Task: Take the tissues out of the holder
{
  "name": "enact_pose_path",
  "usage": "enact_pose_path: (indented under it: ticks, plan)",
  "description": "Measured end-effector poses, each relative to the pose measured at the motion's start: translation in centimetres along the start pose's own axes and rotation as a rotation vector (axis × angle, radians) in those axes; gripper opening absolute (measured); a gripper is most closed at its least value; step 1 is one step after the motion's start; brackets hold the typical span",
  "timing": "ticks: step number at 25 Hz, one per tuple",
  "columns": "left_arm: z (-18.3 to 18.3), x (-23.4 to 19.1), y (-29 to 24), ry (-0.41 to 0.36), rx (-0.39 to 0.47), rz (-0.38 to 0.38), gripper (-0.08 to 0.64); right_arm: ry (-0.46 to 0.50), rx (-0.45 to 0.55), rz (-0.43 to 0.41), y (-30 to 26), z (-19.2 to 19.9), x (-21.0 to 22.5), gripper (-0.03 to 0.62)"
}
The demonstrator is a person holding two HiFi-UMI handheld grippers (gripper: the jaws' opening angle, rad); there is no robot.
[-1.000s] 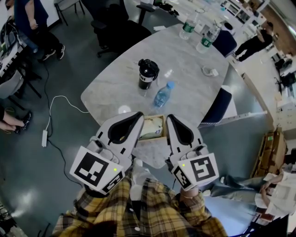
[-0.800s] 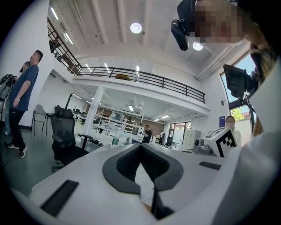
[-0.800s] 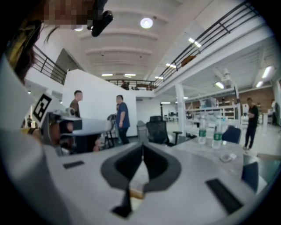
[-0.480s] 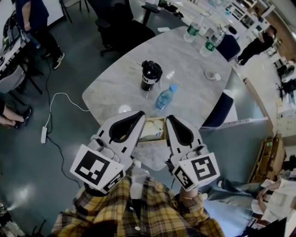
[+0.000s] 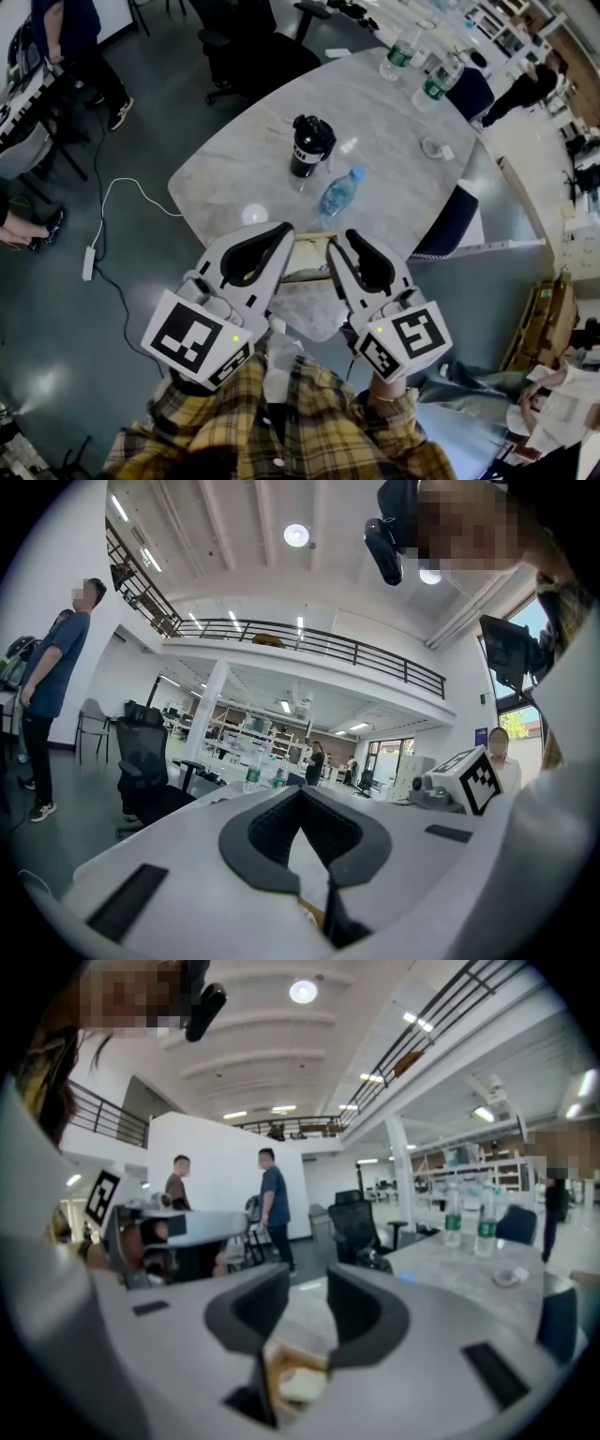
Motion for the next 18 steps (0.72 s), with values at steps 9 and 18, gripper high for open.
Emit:
enact_pose_path:
  ticks: [9,18]
  plan:
    - [1.5,-1.6,1.3,0.031,-0.019,-0.064,0.018,0.105,-0.157,-0.090,-1.4,3.0,-0.2,0.156]
    - [3.6,-4.0,3.1,0.072,-0.042,-0.133,0.018,0.345,-0.393,-0.192,-3.6,9.5,0.1,0.156]
Point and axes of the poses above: the fingertips, and each gripper's own axes: y backward along the fingers, x to its right, z out of its underside, the point moved 3 cm from there along y, backward along the fingers, and after that the axes turned 9 degrees about z, right-handed, at the moved point
